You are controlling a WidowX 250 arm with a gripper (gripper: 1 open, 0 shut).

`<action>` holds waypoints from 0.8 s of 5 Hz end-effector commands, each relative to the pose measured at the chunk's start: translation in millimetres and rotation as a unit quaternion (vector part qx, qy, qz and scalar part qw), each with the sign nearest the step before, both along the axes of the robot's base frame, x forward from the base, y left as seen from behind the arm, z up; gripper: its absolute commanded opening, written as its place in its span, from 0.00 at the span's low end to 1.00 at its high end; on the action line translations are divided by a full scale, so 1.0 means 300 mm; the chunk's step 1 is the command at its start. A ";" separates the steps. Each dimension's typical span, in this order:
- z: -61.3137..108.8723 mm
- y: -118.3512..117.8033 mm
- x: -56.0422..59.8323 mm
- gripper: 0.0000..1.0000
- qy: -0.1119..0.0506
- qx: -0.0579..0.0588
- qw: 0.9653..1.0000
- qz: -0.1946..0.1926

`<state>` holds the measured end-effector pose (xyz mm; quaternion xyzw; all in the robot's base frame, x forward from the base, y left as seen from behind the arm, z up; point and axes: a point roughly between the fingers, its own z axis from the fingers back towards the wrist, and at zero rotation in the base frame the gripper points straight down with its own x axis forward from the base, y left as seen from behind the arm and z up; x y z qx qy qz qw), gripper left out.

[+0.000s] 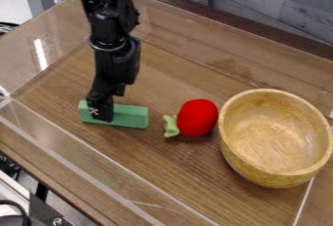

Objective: Put the green stick in the brown bowl

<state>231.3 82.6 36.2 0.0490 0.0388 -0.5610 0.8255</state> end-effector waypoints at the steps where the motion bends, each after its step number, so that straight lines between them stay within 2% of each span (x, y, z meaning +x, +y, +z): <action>1: 0.013 -0.013 0.054 1.00 -0.020 0.008 0.999 0.025; 2: -0.010 -0.015 0.048 1.00 -0.026 0.009 0.999 0.032; 3: -0.031 -0.009 0.043 0.00 -0.032 0.006 0.999 0.044; 4: -0.016 -0.006 0.031 0.00 -0.036 0.002 0.997 0.064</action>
